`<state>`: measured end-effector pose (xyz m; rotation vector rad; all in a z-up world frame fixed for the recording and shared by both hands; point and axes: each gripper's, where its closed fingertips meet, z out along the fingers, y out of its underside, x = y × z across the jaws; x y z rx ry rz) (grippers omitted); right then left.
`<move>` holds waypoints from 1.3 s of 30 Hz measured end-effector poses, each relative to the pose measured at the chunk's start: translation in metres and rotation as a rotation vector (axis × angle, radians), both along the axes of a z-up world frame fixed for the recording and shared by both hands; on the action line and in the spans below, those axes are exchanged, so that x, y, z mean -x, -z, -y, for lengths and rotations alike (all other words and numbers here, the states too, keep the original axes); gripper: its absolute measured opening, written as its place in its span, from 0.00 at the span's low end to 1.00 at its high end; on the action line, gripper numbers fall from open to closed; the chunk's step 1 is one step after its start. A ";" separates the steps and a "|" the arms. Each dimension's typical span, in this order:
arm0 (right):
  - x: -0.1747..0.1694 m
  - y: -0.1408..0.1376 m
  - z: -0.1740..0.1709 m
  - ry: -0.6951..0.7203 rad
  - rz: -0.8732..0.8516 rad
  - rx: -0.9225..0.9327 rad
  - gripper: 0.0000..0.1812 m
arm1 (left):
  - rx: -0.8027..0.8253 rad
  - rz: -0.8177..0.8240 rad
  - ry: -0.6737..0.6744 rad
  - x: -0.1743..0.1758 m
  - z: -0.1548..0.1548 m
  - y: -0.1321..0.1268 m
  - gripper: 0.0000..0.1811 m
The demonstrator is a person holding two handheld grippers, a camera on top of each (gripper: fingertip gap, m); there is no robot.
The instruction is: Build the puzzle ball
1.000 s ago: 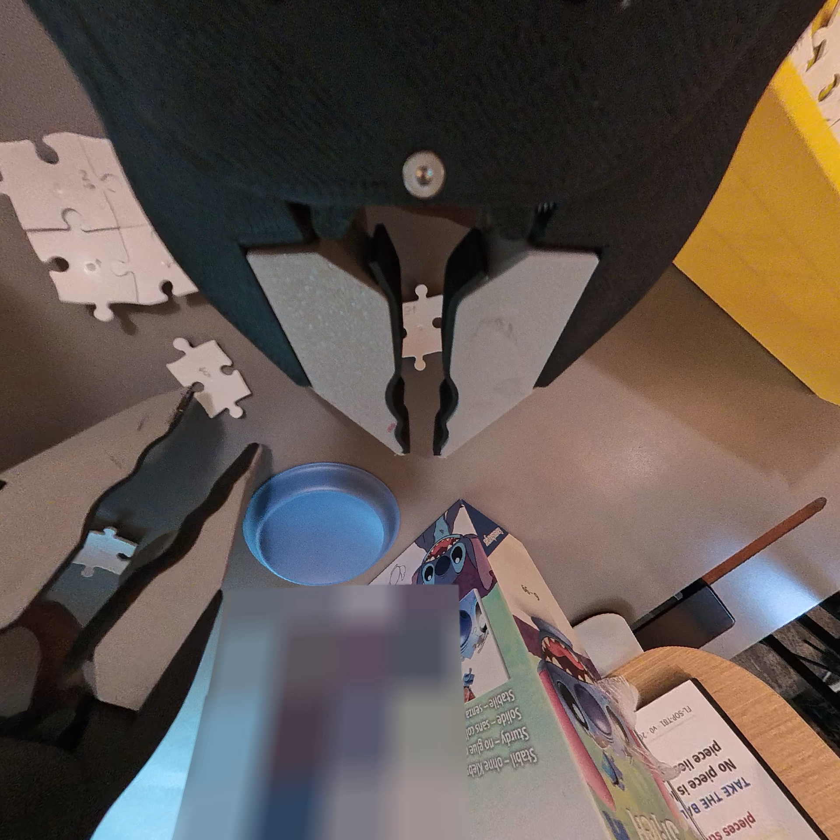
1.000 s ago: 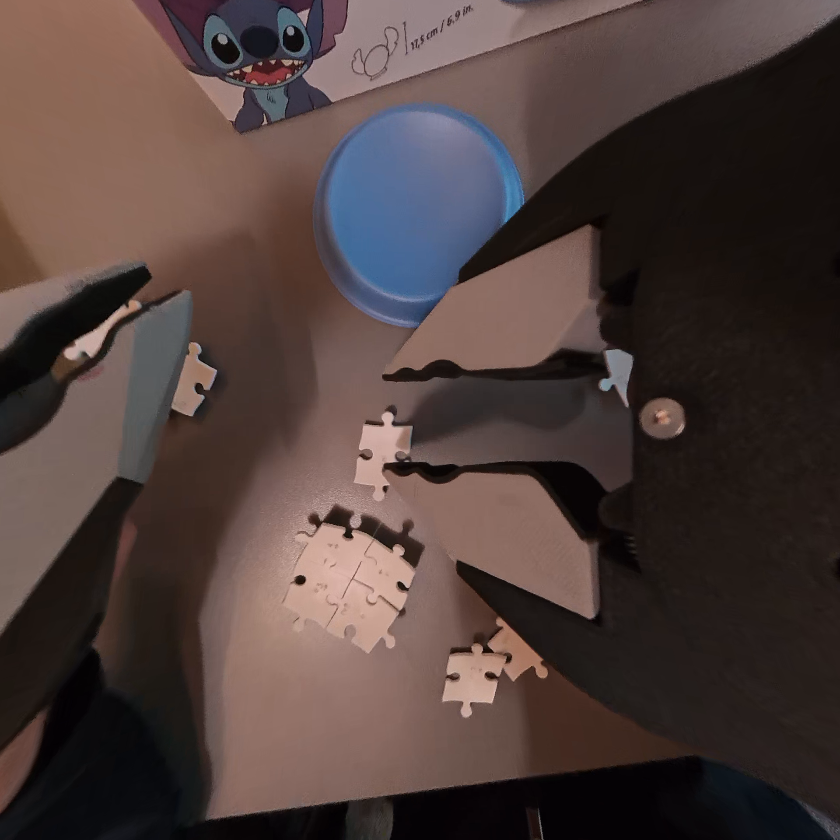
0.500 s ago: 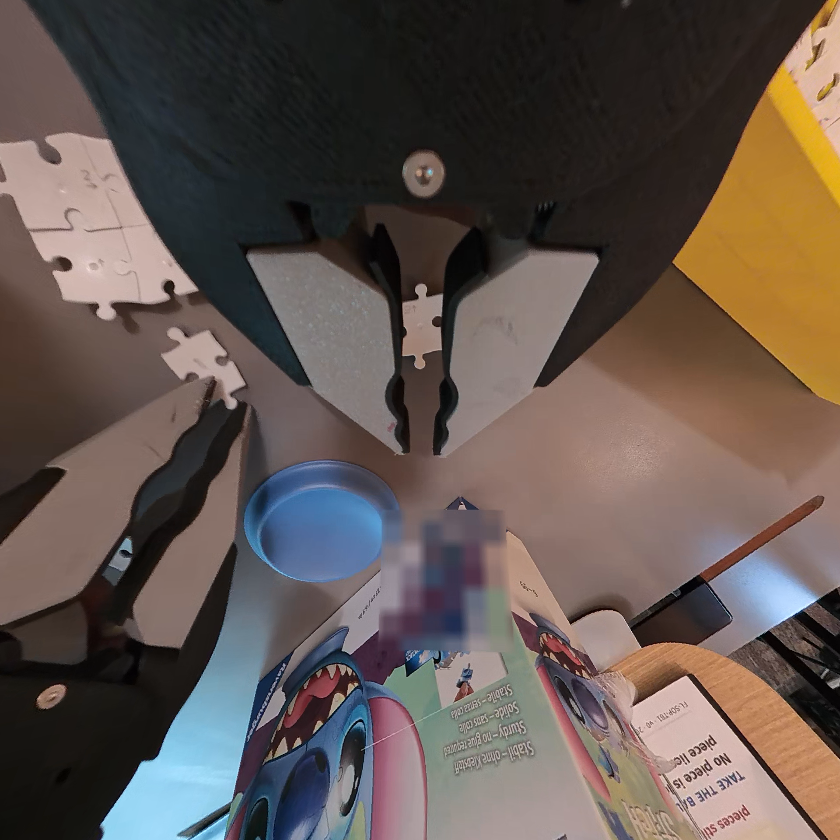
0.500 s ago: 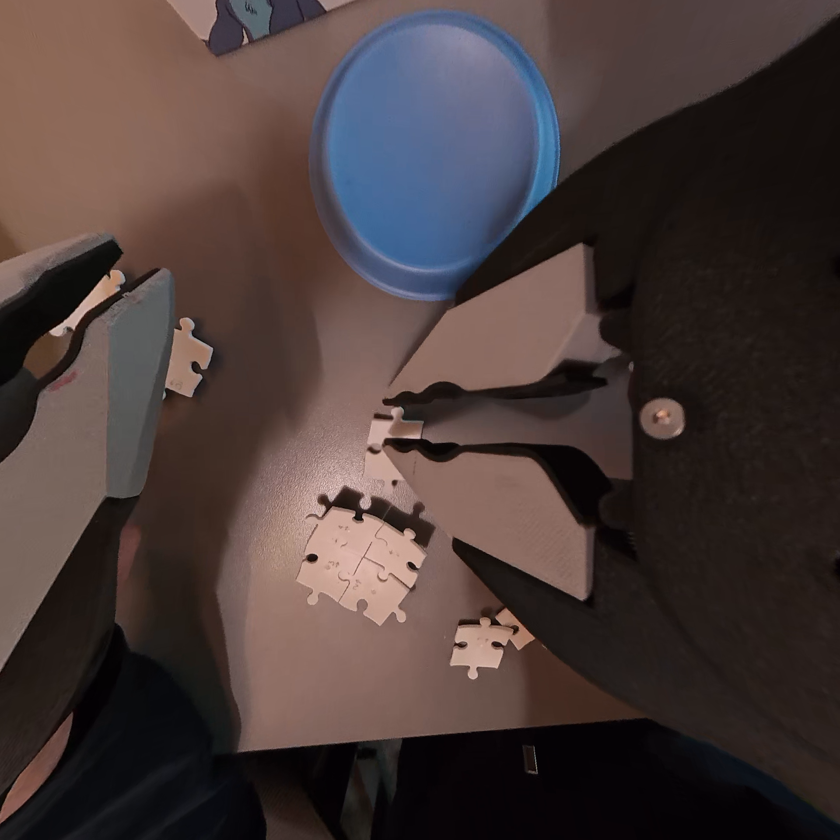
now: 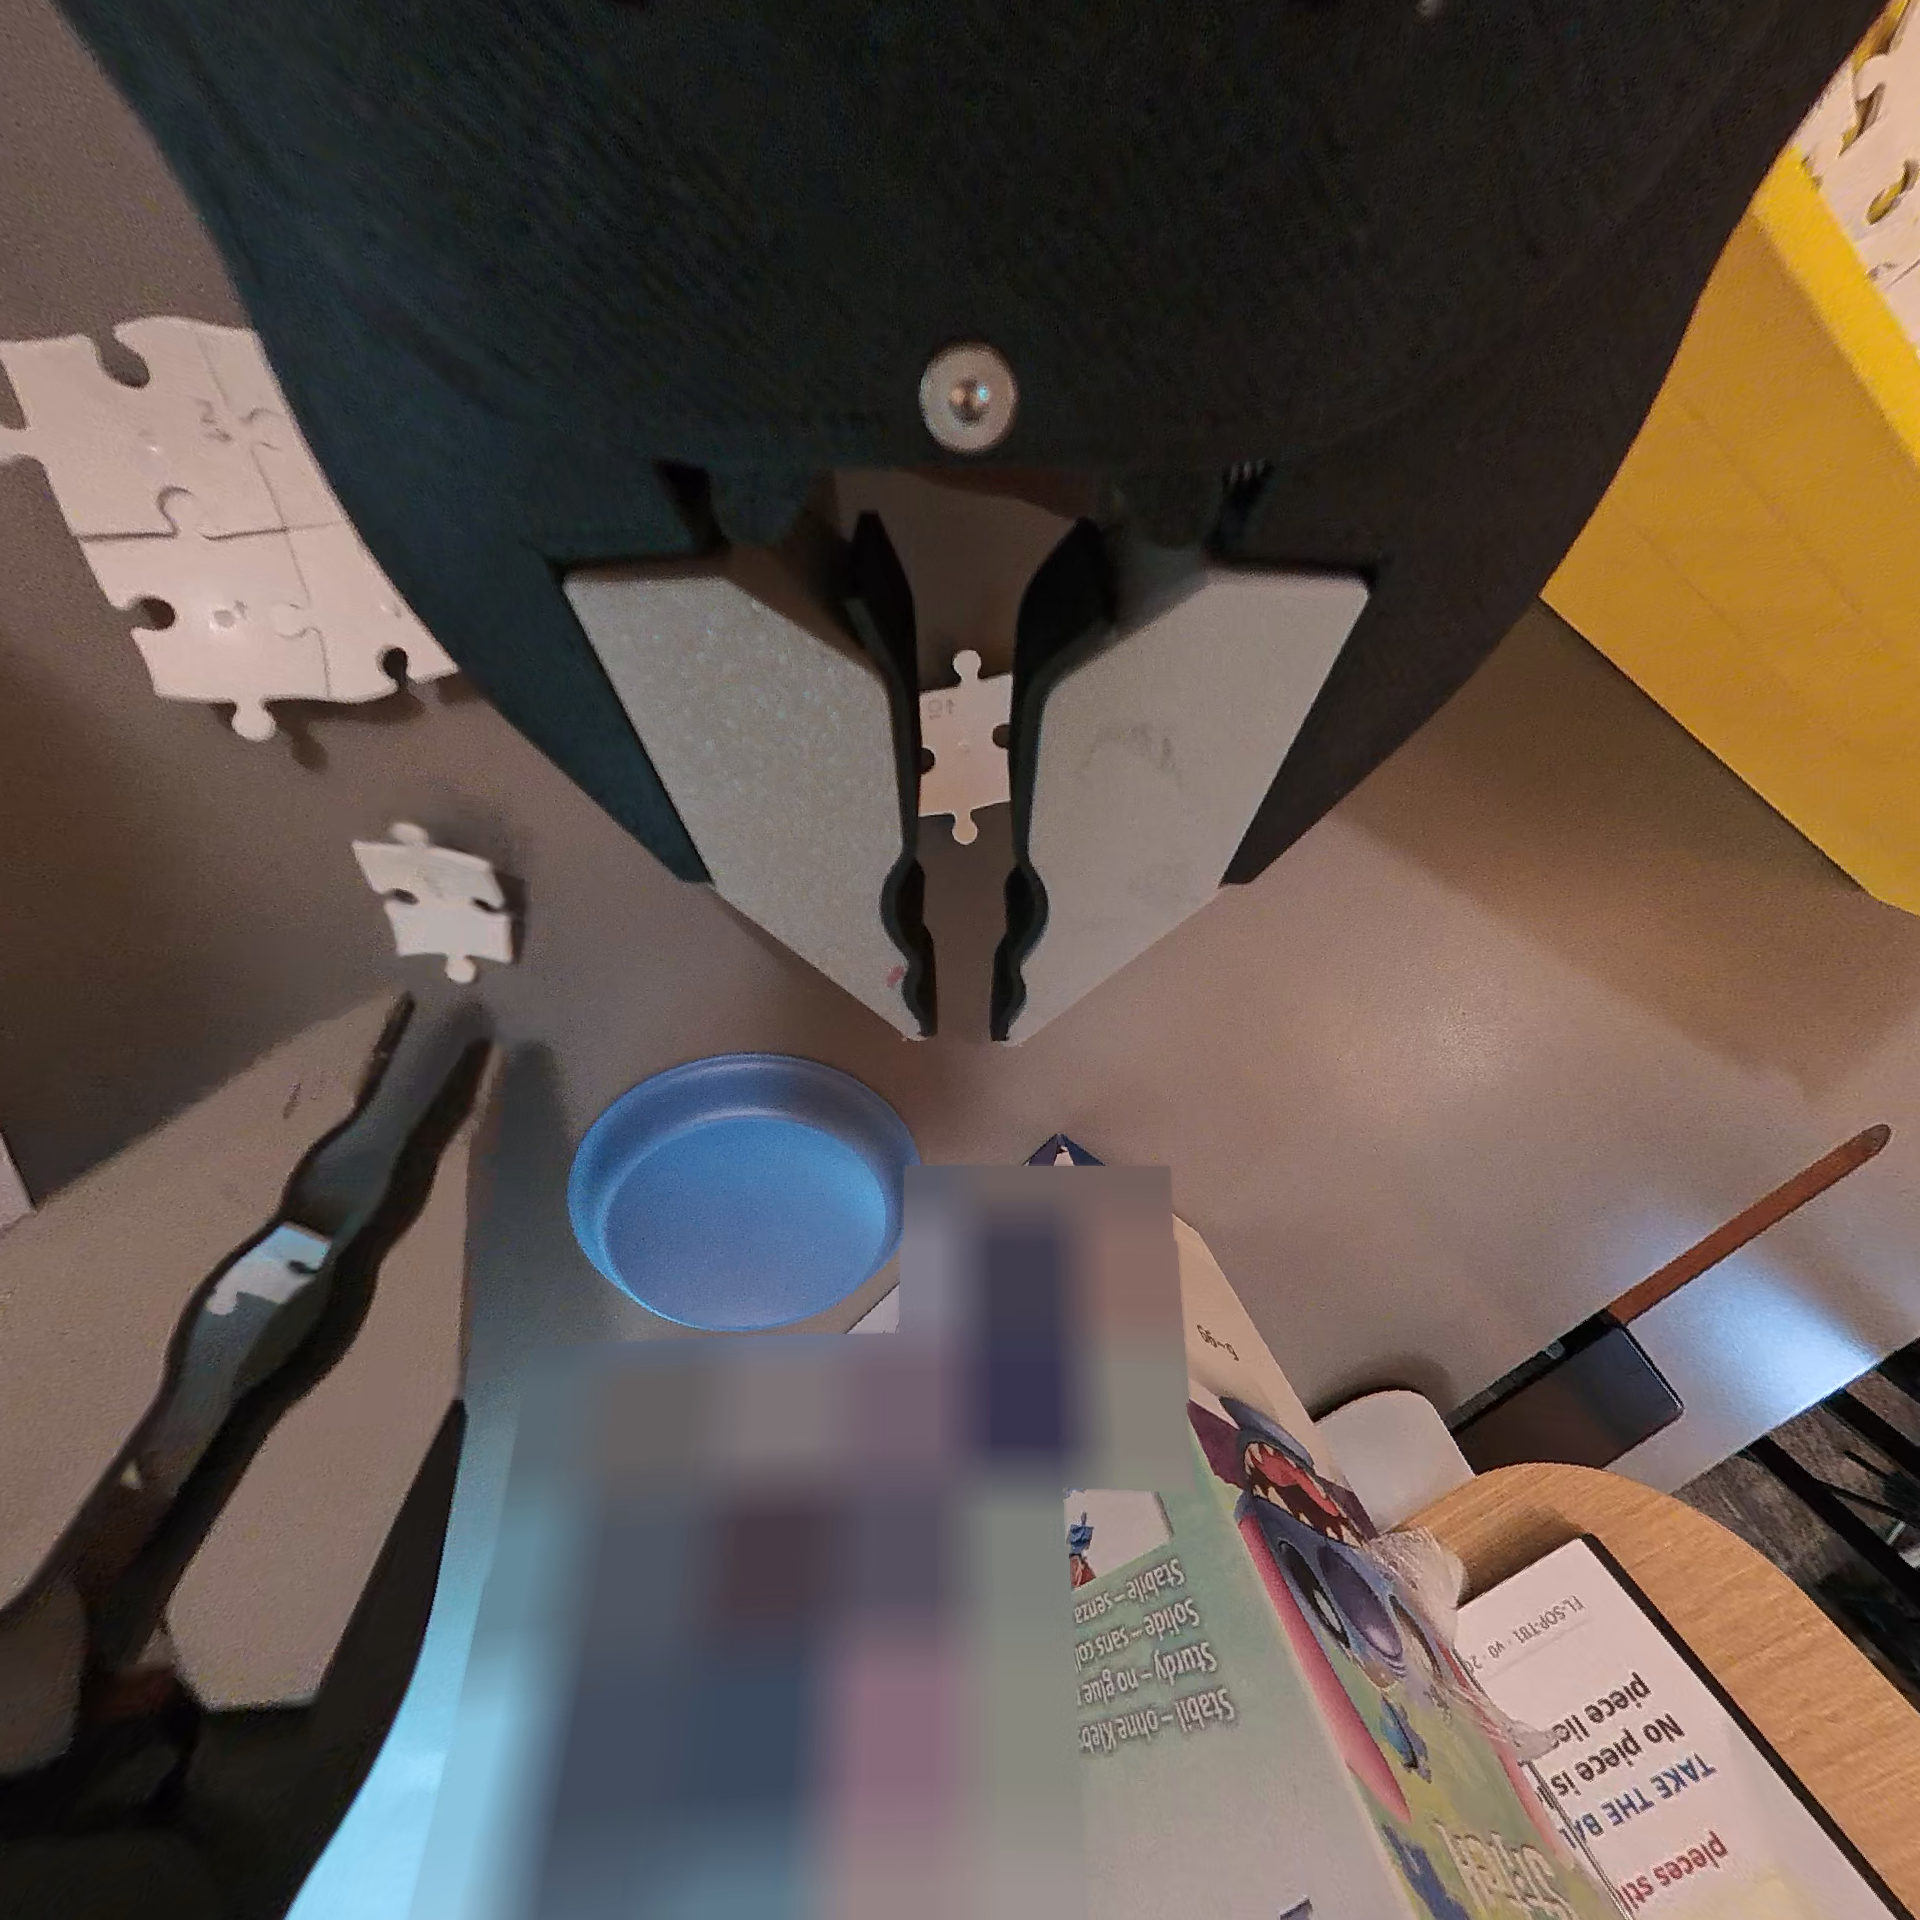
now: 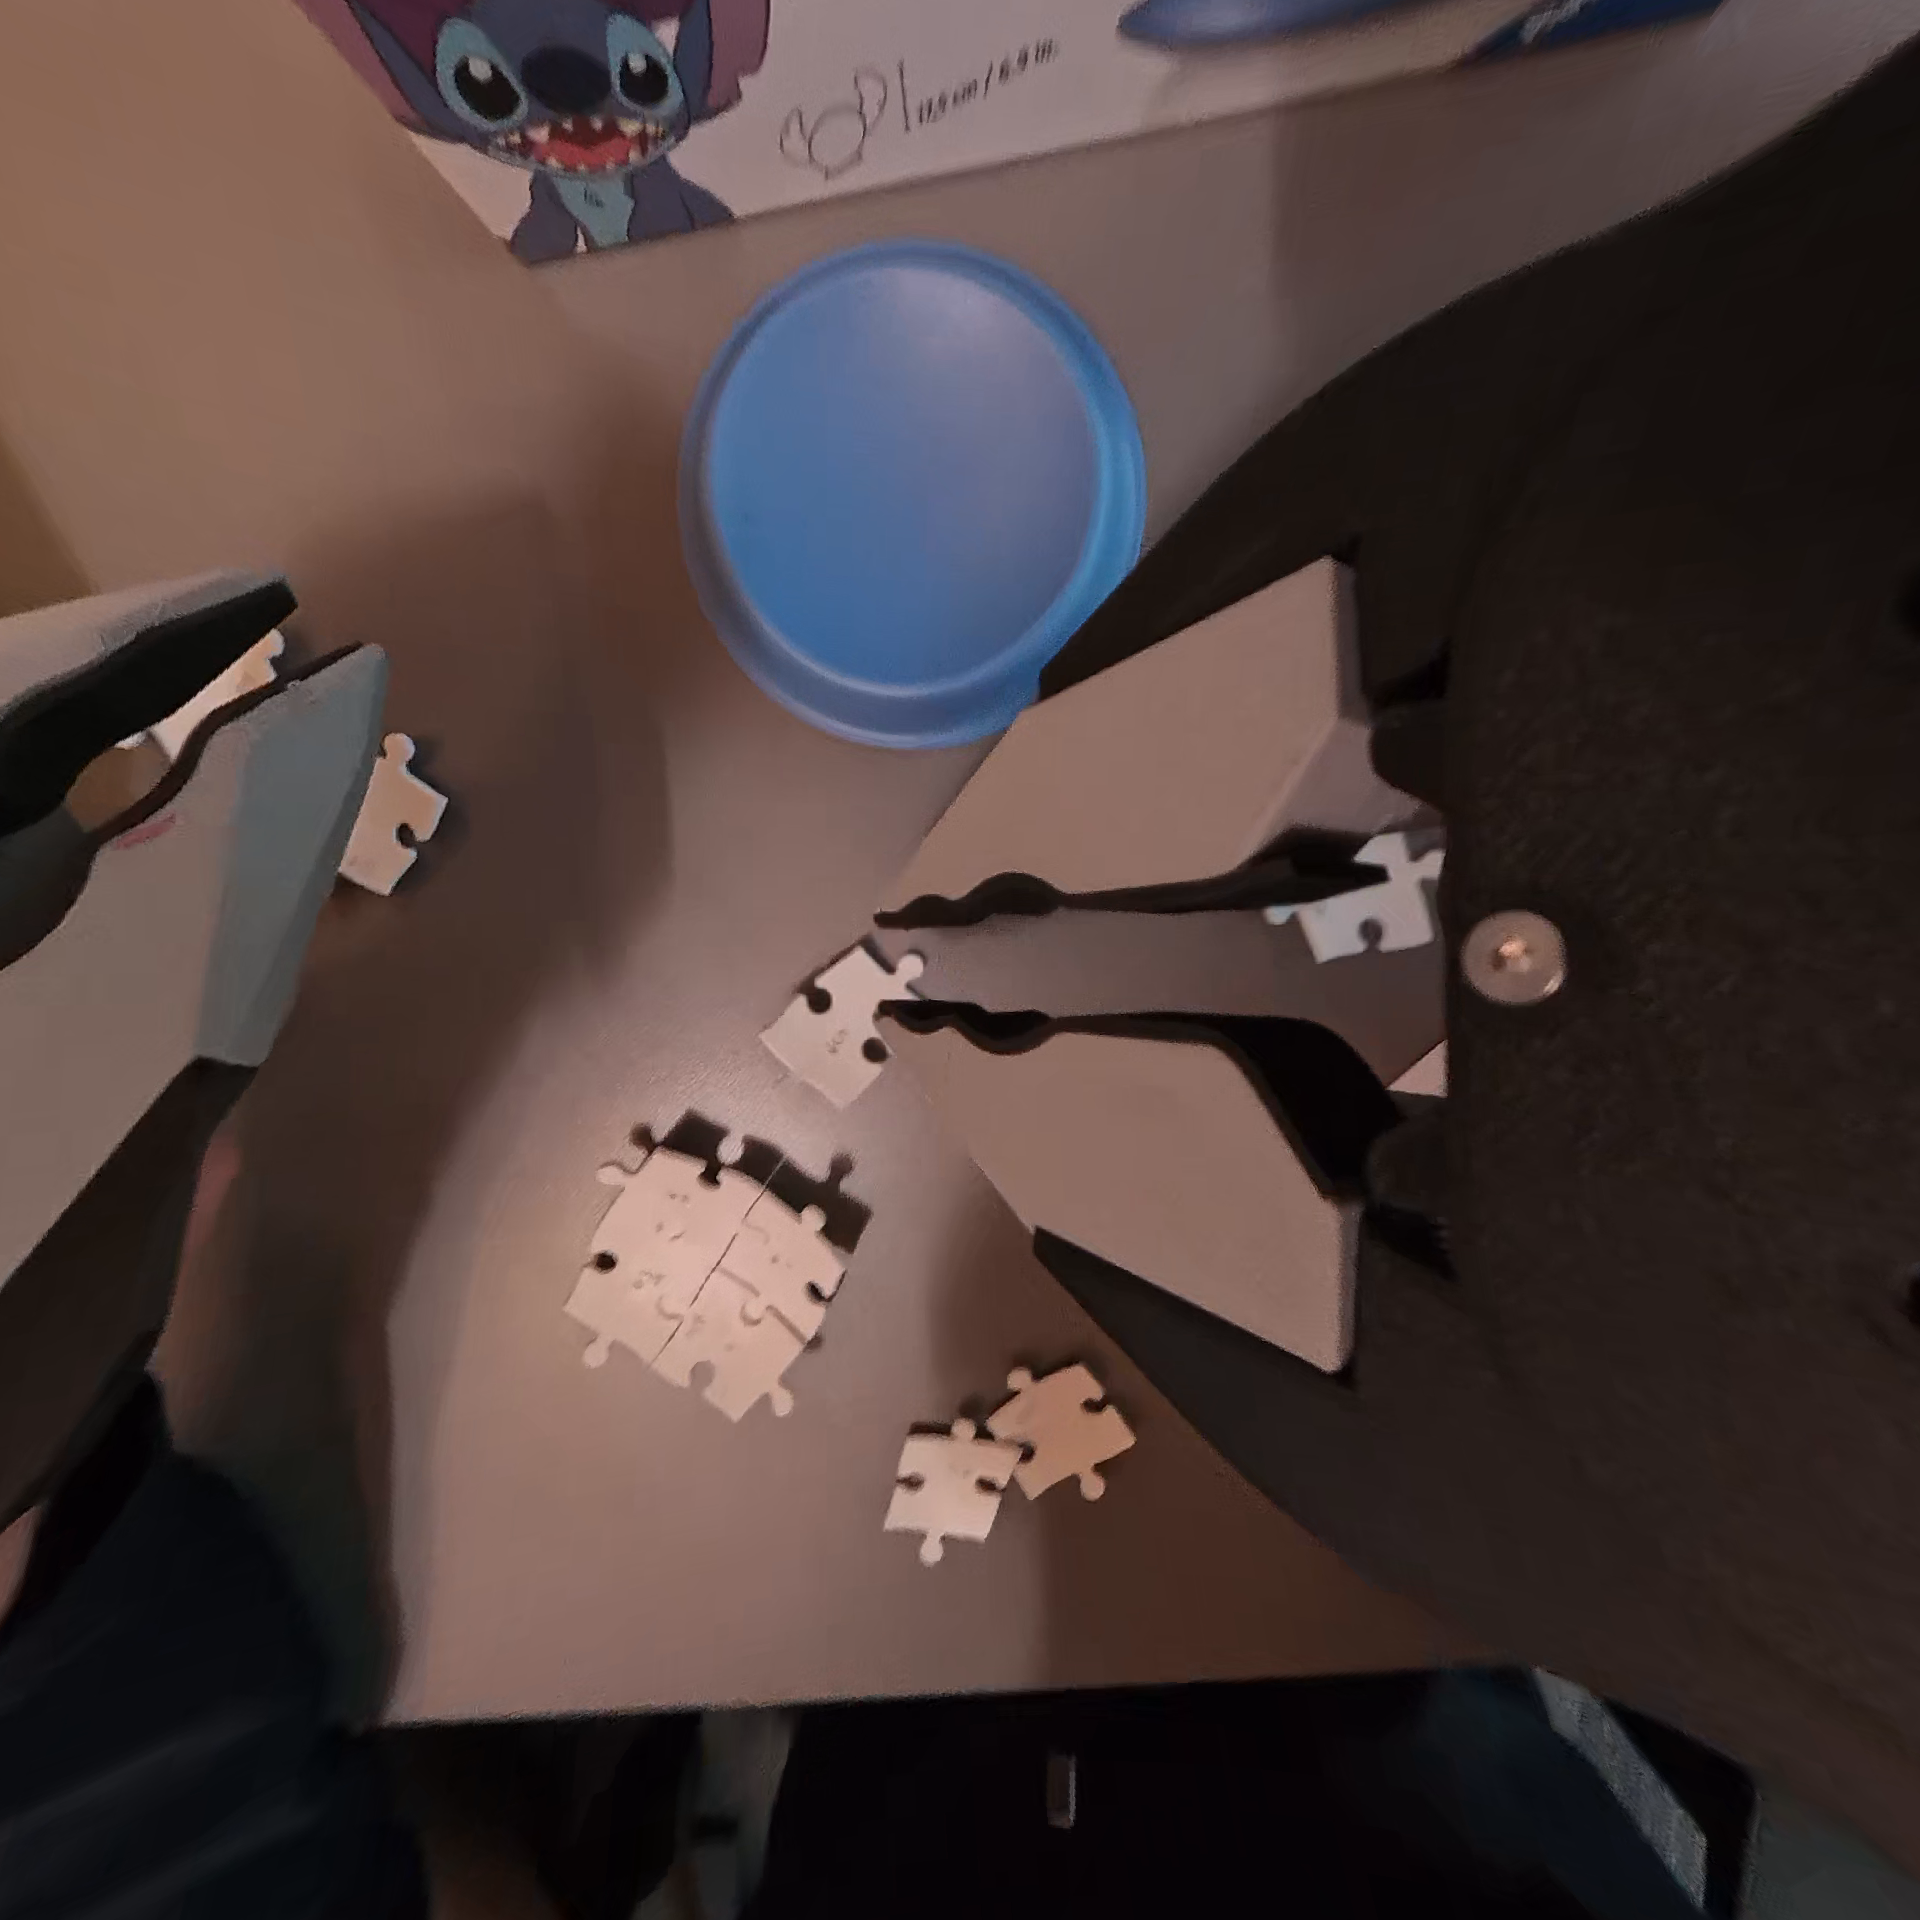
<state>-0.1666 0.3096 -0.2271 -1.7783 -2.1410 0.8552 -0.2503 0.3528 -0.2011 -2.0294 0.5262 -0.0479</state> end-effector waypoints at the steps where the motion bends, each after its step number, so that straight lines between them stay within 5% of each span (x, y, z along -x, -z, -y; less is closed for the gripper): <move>1: -0.002 0.000 -0.003 -0.013 0.017 -0.030 0.03 | 0.000 -0.002 0.000 0.000 0.000 0.000 0.04; 12: -0.008 0.017 0.009 -0.232 0.073 -0.185 0.21 | -0.005 0.000 0.003 -0.001 0.001 -0.002 0.04; 33: 0.004 0.017 0.019 -0.381 -0.039 -0.240 0.11 | 0.014 -0.022 0.011 0.002 0.003 0.001 0.05; 39: -0.001 -0.006 0.023 -0.421 -0.049 -0.331 0.11 | 0.182 0.054 0.120 0.003 0.045 0.017 0.07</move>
